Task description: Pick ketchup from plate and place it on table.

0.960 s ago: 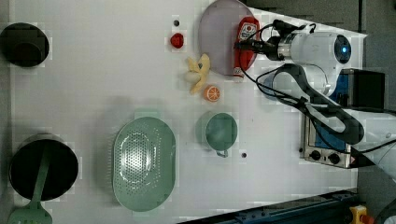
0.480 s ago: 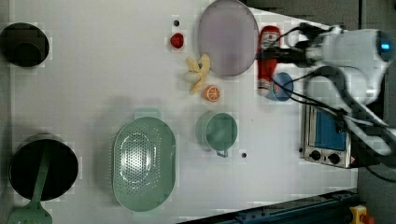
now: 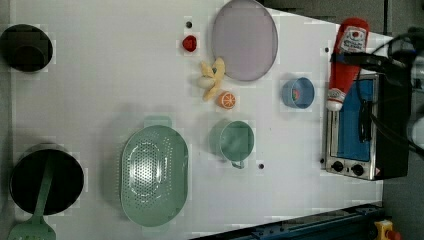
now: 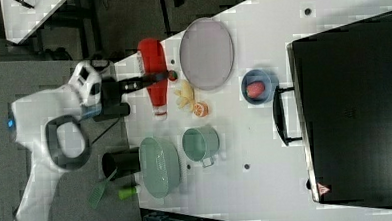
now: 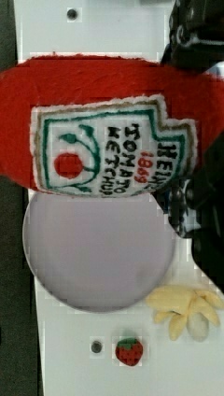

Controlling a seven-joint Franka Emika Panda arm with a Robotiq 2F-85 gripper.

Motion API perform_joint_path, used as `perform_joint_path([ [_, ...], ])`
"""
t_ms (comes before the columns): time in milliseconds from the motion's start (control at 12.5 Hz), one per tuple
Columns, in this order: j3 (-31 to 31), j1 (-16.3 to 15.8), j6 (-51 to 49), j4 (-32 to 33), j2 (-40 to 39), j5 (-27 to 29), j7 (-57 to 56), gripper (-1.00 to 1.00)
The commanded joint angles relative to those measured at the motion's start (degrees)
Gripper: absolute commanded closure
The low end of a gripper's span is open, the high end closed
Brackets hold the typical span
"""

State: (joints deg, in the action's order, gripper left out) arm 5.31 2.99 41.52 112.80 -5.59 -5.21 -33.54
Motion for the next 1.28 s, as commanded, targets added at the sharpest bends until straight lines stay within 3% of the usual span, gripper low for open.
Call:
perform_joint_path([
  [80,-1.01,1.44,-1.88,8.54,0.21,0.44,0.24,-0.23],
  [400,-2.91,2.13,-1.7,15.42,0.65,3.43,5.27,-0.23],
  [880,-3.69,2.33,4.79,17.64,-6.21,3.84,7.08,-0.23],
  [960,-3.69,2.38,6.05,17.77,-7.4,3.85,7.07,-0.31],
  [1200,-3.67,2.42,9.61,18.6,-10.02,3.85,7.08,-0.96],
  [1280,-3.61,2.39,11.4,18.48,-9.9,3.85,7.09,-1.0],
])
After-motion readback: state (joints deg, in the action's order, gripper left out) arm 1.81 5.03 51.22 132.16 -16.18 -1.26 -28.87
